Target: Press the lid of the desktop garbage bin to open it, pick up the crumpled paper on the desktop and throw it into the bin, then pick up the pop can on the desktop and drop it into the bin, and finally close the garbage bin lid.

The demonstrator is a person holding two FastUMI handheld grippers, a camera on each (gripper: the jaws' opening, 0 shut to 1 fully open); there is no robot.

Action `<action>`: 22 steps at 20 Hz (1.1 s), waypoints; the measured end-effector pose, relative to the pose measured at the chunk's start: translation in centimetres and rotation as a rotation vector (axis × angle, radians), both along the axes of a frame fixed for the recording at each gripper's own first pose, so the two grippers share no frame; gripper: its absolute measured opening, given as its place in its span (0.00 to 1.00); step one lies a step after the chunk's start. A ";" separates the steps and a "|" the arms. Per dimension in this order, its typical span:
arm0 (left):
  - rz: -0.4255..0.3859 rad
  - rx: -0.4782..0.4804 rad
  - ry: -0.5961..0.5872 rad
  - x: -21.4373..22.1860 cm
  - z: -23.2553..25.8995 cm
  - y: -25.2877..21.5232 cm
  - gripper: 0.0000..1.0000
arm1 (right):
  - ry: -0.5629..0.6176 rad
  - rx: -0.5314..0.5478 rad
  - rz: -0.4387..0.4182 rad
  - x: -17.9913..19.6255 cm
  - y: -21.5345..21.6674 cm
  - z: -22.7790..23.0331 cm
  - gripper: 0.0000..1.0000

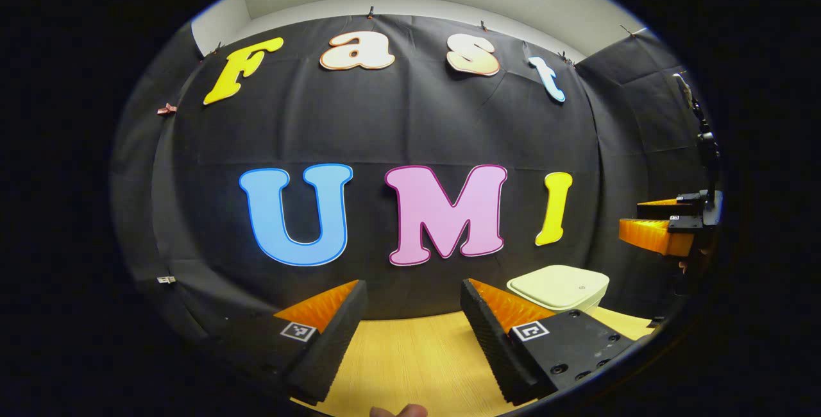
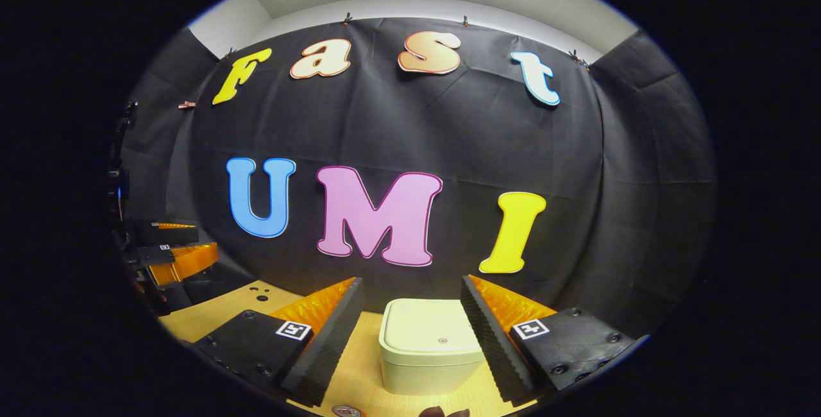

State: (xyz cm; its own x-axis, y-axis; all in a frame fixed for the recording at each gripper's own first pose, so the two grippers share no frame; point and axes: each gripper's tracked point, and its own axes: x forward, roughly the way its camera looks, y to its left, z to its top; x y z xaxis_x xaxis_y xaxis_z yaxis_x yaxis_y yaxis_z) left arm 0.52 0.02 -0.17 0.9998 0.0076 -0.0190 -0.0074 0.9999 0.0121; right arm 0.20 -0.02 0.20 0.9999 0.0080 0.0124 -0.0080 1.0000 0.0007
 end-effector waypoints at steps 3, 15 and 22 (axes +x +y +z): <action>0.002 0.003 0.000 0.2 -0.1 0.0 0.95 | 0.015 0.010 0.000 0.3 -0.1 -0.3 0.98; 0.006 0.002 0.006 0.3 -0.2 0.0 0.95 | 0.206 0.015 0.033 1.7 -0.6 -4.6 0.09; 0.014 -0.012 0.016 0.3 -0.6 0.4 0.95 | 0.346 0.030 -0.041 4.5 -5.1 -7.1 0.05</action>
